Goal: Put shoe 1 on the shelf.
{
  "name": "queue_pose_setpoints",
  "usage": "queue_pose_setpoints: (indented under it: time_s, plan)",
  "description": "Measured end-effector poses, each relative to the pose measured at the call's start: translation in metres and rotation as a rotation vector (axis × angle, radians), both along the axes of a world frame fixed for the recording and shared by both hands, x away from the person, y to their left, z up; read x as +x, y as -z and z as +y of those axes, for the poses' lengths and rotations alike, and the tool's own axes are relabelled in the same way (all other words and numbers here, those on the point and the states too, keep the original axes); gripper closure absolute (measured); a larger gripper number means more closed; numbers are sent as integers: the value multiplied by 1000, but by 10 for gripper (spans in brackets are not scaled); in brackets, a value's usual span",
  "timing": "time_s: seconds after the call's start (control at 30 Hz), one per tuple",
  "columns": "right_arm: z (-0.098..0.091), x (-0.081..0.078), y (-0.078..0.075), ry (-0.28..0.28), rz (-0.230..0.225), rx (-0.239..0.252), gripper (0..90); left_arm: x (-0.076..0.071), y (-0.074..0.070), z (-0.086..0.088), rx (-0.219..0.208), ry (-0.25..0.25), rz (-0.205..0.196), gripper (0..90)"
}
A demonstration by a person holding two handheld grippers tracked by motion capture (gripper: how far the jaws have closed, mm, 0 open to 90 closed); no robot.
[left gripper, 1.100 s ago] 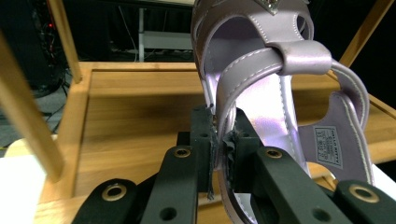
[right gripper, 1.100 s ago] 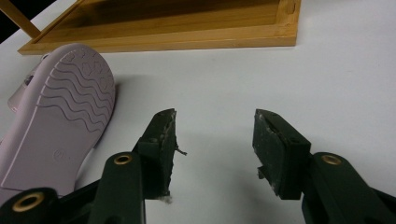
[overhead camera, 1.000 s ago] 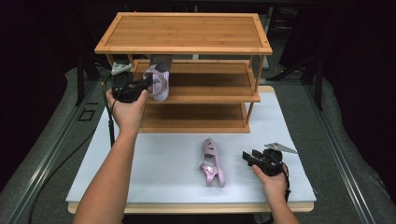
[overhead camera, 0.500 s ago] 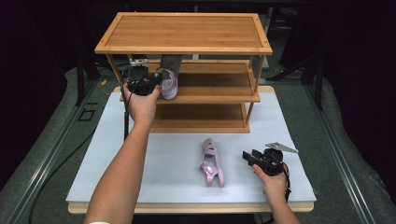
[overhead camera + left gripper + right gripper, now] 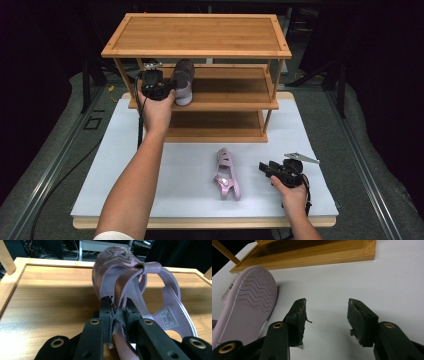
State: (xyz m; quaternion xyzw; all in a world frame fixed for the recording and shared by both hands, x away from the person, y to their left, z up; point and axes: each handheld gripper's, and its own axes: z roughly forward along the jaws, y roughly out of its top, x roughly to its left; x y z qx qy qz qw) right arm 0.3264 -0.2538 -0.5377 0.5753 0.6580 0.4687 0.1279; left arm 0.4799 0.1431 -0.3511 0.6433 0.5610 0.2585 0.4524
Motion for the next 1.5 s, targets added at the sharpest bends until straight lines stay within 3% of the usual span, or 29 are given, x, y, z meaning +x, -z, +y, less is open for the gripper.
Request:
queue_pose_setpoints:
  time_s: [0.13,0.17,0.33,0.43,0.53,0.57,0.63,0.83,1.03,1.2,1.3,1.4,1.5]
  plan:
    - [0,0,0,-2,13,4,492,6,0,-1,-6,38,8,777]
    - [-1,1,0,-4,13,7,491,7,1,-4,-37,27,-9,764]
    - [-2,2,1,1,20,14,492,9,1,-5,-60,32,-9,688]
    - [-2,2,1,5,15,19,491,10,2,-3,-87,28,-29,582]
    - [-1,3,1,5,13,21,491,7,1,-1,-87,39,-37,525]
    - [-1,3,1,4,13,23,491,5,-1,3,-48,68,-24,513]
    - [0,3,1,1,9,20,490,1,-5,3,-69,63,-45,500]
    - [3,0,-2,-8,-18,-8,486,-21,-16,9,-39,90,-97,474]
    - [17,-8,-13,-60,-82,-140,510,-57,-23,21,-14,165,-114,482]
    - [36,-19,-27,-127,-153,-160,509,-94,-6,39,-25,213,-124,498]
    - [51,-26,-35,-176,-191,-160,493,-114,17,54,-27,225,-112,498]
    - [57,-29,-37,-195,-199,-164,488,-130,39,68,-71,217,-125,492]
    - [68,-31,-36,-221,-204,-199,484,-143,63,79,-51,212,-117,490]
